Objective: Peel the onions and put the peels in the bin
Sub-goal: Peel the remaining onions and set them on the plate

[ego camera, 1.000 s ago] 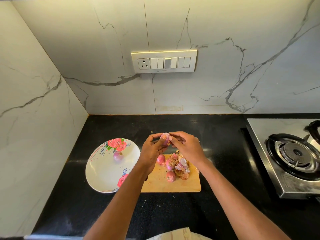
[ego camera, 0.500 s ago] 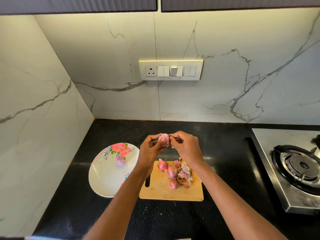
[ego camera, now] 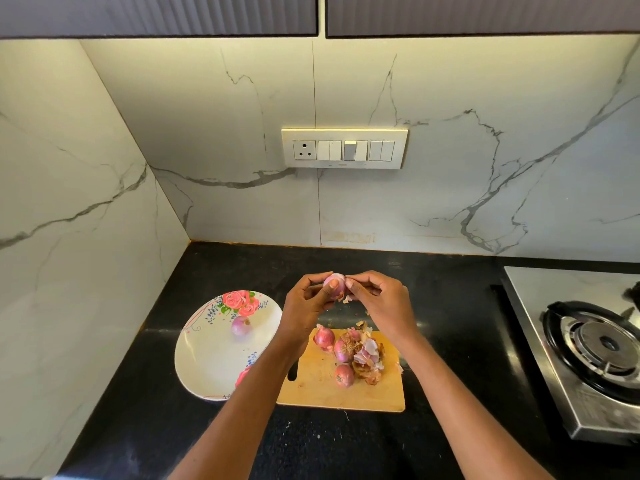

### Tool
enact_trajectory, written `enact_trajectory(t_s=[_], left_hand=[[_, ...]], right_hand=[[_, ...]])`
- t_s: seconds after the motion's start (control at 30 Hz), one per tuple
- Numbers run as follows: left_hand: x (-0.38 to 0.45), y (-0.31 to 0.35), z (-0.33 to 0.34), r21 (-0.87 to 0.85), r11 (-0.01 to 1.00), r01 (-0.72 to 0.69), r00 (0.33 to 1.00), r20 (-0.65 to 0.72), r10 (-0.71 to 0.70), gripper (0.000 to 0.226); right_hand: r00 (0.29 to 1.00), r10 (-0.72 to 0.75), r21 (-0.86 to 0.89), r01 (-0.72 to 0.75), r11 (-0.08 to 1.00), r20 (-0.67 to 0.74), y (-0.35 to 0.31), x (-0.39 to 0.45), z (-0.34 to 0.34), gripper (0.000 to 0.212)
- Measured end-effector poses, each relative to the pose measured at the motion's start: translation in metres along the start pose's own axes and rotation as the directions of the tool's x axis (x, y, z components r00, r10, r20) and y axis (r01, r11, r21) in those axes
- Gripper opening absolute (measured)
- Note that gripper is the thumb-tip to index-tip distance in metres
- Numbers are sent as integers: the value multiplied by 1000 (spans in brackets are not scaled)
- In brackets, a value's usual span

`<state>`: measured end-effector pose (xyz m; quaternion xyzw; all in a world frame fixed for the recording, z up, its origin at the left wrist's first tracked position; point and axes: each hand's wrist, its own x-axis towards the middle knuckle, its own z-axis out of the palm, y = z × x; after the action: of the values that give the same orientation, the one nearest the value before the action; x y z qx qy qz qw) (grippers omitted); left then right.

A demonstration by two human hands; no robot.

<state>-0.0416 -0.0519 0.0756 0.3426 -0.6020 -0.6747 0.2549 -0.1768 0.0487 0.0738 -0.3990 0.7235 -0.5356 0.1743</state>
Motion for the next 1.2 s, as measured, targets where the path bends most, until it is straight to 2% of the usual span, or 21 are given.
enact_trajectory(t_s=[0.2, 0.4, 0.57, 0.7, 0.77, 0.87, 0.93, 1.0, 1.1, 1.2], left_hand=[[-4, -10, -5, 89, 996, 1, 998, 56, -6, 42], [3, -6, 0, 123, 992, -29, 995, 95, 17, 43], [-3, -3, -3, 77, 997, -22, 987, 159, 9, 42], [-3, 3, -4, 65, 998, 28, 979, 200, -40, 49], [-3, 5, -5, 36, 997, 72, 981, 181, -77, 49], [-1, 8, -6, 23, 995, 101, 983, 152, -104, 31], [0, 9, -5, 19, 992, 123, 980, 152, -125, 25], [-1, 7, -3, 35, 991, 133, 978, 156, -136, 30], [-4, 3, 0, 108, 990, 95, 986, 125, -108, 53], [-6, 1, -2, 103, 990, 96, 987, 117, -108, 54]], right_hand=[[991, -131, -140, 135, 981, 40, 8, -14, -1, 23], [982, -190, -192, 184, 964, -11, 6, -7, -7, 19], [987, -152, -168, 140, 976, -58, 8, -5, -7, 15], [995, -64, -85, 58, 995, -71, 4, 4, -11, 12], [1000, -28, -43, 28, 999, 2, 1, 5, -11, 16], [991, -15, -31, 20, 999, 136, -3, 7, -10, 29], [986, -22, -48, 30, 998, 167, -2, 5, -9, 31], [990, -35, -91, 47, 995, 137, 0, 3, -7, 28], [994, -34, -125, 47, 991, 99, 3, -1, -3, 23], [997, -5, -107, 14, 994, 83, 4, -1, -1, 19]])
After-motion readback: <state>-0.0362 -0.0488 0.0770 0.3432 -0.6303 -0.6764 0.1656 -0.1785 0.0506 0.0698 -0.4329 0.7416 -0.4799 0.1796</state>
